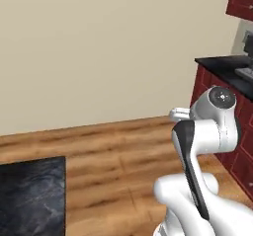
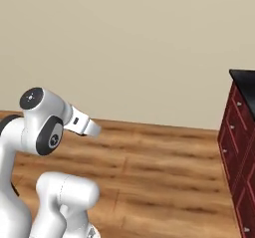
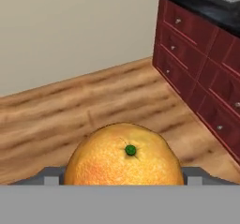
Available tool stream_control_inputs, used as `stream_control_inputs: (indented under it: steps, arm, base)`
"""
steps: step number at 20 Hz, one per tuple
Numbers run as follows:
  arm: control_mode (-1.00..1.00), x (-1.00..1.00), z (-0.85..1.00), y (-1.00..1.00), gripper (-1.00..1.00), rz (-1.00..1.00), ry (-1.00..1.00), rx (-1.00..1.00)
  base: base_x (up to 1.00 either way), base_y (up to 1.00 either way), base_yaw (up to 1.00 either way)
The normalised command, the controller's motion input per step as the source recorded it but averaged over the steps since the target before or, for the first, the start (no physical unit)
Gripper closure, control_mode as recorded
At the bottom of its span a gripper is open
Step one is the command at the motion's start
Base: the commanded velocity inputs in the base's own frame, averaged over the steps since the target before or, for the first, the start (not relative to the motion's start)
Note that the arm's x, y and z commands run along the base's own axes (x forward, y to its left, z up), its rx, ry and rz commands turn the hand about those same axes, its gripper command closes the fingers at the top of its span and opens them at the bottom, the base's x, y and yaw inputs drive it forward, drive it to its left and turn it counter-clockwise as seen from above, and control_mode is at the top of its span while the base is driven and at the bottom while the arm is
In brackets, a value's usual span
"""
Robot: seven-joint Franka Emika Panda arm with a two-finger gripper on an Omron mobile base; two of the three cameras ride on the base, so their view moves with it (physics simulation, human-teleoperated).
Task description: Pick up the orange and peach from the fridge and place one fruit on each plate on the dining counter.
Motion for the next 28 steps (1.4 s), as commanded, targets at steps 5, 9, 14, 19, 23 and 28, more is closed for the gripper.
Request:
stream_control_inputs:
  steps: [5, 9, 14, 19, 23, 28]
  arm:
    - [1.00, 0.00, 0.00, 0.00, 1.00, 0.00, 0.00, 0.00]
    - [1.00, 0.00, 0.00, 0.00, 1.00, 0.00, 0.00, 0.00]
    - [1.00, 0.00, 0.00, 0.00, 1.00, 0.00, 0.00, 0.00]
    - [1.00, 0.00, 0.00, 0.00, 1.00, 0.00, 0.00, 0.00]
    - [1.00, 0.00, 0.00, 0.00, 1.00, 0.00, 0.00, 0.00]
    - [1.00, 0.00, 0.00, 0.00, 1.00, 0.00, 0.00, 0.00]
  base:
    - [1.00, 0.00, 0.47]
    - [1.00, 0.00, 0.53]
    - [1.00, 0.00, 0.58]
    - [1.00, 0.00, 0.57]
    - [1.00, 0.00, 0.59]
    - [1.00, 0.00, 0.61]
